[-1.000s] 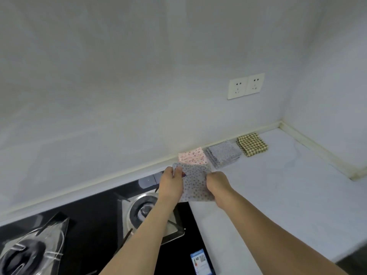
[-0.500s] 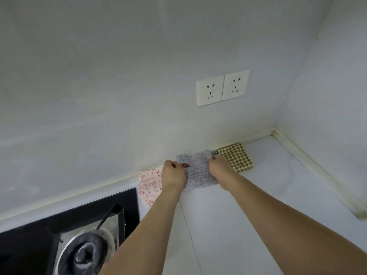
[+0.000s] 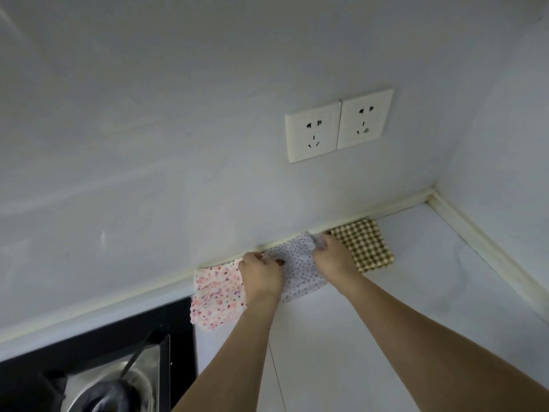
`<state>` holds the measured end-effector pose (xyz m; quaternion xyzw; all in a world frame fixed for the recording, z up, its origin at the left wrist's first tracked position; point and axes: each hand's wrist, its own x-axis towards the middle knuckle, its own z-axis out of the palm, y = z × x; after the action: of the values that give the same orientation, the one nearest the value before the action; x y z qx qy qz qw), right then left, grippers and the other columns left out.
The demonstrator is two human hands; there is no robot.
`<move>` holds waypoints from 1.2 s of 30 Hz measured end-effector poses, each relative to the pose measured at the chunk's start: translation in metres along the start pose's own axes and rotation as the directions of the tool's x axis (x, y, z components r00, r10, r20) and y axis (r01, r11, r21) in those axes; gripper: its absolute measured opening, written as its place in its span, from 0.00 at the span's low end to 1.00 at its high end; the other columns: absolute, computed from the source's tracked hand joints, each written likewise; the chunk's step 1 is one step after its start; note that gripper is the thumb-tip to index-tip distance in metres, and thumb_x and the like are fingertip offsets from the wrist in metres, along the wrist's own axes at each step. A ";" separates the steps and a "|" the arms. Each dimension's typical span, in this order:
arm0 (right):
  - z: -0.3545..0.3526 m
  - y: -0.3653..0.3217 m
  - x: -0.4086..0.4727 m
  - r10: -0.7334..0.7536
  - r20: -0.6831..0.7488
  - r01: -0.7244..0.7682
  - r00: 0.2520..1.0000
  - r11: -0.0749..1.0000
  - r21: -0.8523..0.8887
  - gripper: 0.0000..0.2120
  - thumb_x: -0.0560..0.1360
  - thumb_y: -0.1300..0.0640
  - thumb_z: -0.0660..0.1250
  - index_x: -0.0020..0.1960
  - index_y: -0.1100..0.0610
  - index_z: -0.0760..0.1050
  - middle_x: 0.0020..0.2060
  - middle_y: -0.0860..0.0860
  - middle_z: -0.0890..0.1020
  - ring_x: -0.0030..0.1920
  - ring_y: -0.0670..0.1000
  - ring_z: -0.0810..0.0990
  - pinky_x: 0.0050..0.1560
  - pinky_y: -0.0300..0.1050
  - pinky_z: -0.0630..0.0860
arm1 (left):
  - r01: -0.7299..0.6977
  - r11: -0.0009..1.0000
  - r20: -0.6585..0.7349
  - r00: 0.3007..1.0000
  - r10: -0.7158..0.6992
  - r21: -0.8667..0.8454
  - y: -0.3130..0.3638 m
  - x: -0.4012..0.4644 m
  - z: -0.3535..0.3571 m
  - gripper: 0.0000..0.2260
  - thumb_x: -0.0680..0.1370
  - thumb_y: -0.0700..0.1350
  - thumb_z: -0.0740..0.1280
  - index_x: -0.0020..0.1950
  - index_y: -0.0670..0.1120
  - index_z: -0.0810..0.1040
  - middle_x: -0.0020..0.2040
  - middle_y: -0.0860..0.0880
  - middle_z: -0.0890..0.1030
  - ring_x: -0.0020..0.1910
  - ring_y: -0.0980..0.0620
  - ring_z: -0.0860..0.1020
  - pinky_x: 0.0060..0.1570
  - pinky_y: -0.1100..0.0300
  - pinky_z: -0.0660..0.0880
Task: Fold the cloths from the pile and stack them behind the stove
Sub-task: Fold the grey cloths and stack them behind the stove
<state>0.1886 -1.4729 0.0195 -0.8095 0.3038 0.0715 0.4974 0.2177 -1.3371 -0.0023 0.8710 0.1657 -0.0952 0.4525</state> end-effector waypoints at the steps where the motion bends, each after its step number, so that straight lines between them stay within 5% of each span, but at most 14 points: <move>1: -0.002 0.000 -0.003 -0.002 -0.021 0.002 1.000 1.000 -0.026 0.20 0.81 0.61 0.55 0.72 0.58 0.66 0.60 0.57 0.78 0.58 0.59 0.78 0.50 0.49 0.76 | -0.051 0.999 -0.007 0.999 0.051 0.008 0.001 -0.005 -0.002 0.11 0.78 0.40 0.58 0.58 0.39 0.72 0.58 0.41 0.73 0.53 0.41 0.76 0.56 0.44 0.74; 5: -0.004 -0.002 -0.024 -0.107 -0.069 0.101 0.992 0.991 -0.093 0.12 0.78 0.61 0.57 0.60 0.58 0.72 0.55 0.56 0.78 0.52 0.55 0.79 0.46 0.44 0.73 | -0.300 0.951 0.022 0.954 0.299 0.071 0.005 -0.037 -0.018 0.14 0.80 0.40 0.56 0.64 0.41 0.71 0.62 0.45 0.70 0.60 0.47 0.72 0.60 0.54 0.70; 12: 0.007 -0.013 -0.095 -0.392 -0.094 0.346 0.915 0.884 -0.313 0.20 0.78 0.61 0.60 0.69 0.62 0.68 0.66 0.57 0.72 0.66 0.55 0.71 0.66 0.46 0.67 | -0.580 0.756 0.103 0.809 0.579 0.303 -0.014 -0.078 -0.074 0.16 0.81 0.42 0.57 0.69 0.42 0.68 0.66 0.45 0.70 0.64 0.44 0.68 0.63 0.54 0.67; 20: 0.061 -0.026 -0.175 -0.522 -0.067 0.435 0.851 0.769 -0.468 0.15 0.75 0.62 0.62 0.62 0.63 0.72 0.56 0.57 0.77 0.59 0.58 0.74 0.59 0.50 0.71 | -0.648 0.601 0.089 0.711 0.698 0.468 -0.081 -0.088 -0.170 0.16 0.80 0.41 0.60 0.68 0.39 0.71 0.66 0.42 0.72 0.63 0.41 0.71 0.66 0.52 0.67; 25: 0.131 -0.049 -0.234 -0.529 -0.014 0.463 0.848 0.755 -0.465 0.19 0.77 0.60 0.62 0.67 0.61 0.68 0.64 0.57 0.74 0.65 0.57 0.71 0.64 0.49 0.68 | -0.635 0.592 0.055 0.703 0.709 0.495 -0.129 -0.092 -0.246 0.23 0.79 0.48 0.50 0.66 0.39 0.73 0.63 0.42 0.76 0.62 0.41 0.74 0.65 0.50 0.69; 30: 0.198 -0.083 -0.288 -0.537 0.040 0.503 0.843 0.758 -0.416 0.22 0.79 0.59 0.60 0.72 0.59 0.64 0.70 0.54 0.69 0.70 0.53 0.66 0.70 0.45 0.62 | -0.614 0.568 0.072 0.711 0.699 0.548 -0.181 -0.089 -0.323 0.20 0.83 0.47 0.56 0.74 0.42 0.64 0.72 0.46 0.67 0.72 0.47 0.65 0.73 0.56 0.58; 36: 0.258 -0.119 -0.327 -0.578 0.143 0.582 0.804 0.712 -0.393 0.23 0.79 0.58 0.60 0.73 0.58 0.63 0.70 0.53 0.68 0.70 0.52 0.66 0.70 0.43 0.62 | -0.522 0.598 -0.008 0.750 0.662 0.608 -0.228 -0.079 -0.403 0.21 0.83 0.48 0.56 0.74 0.43 0.64 0.72 0.45 0.68 0.72 0.48 0.65 0.73 0.53 0.61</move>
<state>0.0404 -1.0786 0.1191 -0.9502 0.0098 -0.0210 0.3107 0.0653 -0.9003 0.0807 0.9738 -0.1195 0.1190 0.1528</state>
